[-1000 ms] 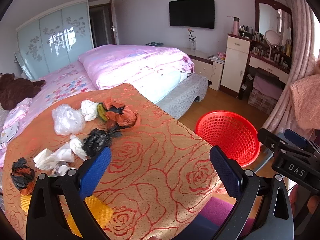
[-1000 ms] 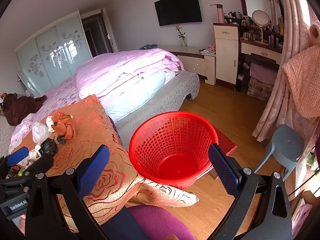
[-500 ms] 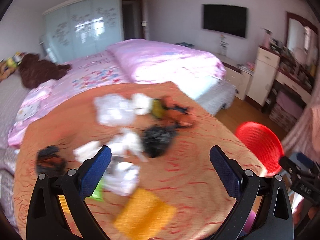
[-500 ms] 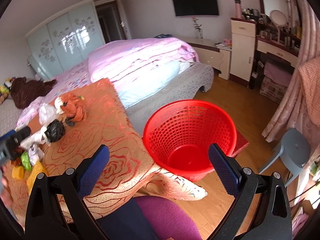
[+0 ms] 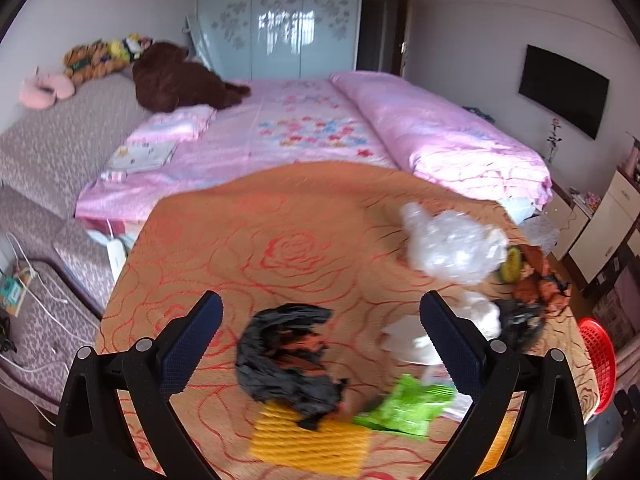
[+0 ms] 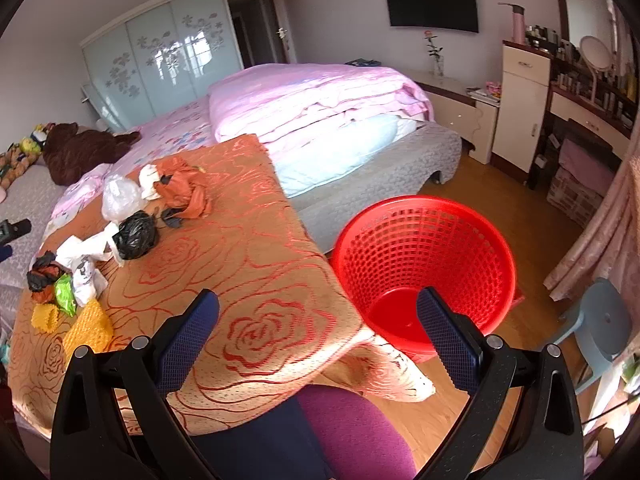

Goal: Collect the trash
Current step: 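Lower the left tool onto the black plastic bag and close it, then close the right tool on the yellow foam mesh sheet while the left tool lifts the black bag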

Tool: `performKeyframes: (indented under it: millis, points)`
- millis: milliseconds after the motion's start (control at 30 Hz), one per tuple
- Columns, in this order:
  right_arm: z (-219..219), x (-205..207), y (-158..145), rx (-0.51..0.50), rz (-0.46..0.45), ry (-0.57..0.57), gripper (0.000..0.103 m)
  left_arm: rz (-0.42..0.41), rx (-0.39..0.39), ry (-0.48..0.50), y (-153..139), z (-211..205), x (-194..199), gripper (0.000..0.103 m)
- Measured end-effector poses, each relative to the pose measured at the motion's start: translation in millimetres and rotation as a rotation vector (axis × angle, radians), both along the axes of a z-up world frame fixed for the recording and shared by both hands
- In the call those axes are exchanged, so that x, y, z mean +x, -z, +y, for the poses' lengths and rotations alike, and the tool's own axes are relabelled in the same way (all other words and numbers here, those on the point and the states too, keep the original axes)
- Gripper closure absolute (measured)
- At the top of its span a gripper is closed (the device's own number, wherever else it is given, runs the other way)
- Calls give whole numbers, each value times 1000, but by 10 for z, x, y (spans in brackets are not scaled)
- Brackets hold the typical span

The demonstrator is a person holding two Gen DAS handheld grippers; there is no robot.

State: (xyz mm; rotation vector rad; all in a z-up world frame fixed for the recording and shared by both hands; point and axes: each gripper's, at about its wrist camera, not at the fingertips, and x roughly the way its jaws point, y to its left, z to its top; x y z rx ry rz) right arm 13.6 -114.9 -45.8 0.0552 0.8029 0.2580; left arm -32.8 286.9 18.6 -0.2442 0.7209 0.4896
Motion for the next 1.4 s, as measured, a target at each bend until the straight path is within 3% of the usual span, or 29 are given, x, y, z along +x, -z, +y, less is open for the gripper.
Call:
performKeyframes:
  millis: [233,333,500,667,1033,1133,1333,1400]
  points:
    - [108,50,13,4,8,-26,7,67,-67,-2,254,212,30,11]
    - [180,70,21,7,14,-53,7,107,-89,-1,373,194,57,31]
    - [538,17,41,15,29,-197,7,143,-136,-28,573,287,28,46]
    - [995,-71,85,42,71,-362,7,119,-135,-36,586,311,-8,53]
    - [1634,-241,198,35,109,-533,8,18,-107,-54,252,274,-150,55]
    - [1739,-267,227,25,118,-562,14,-8,-97,-49,155,234,-194,55]
    - [1863,-309,320,-12,145,-602,37,-36,-88,-39,62,152,-247,55]
    - [1865,-332,321,-11,135,-616,51,-40,-81,-38,54,130,-267,55]
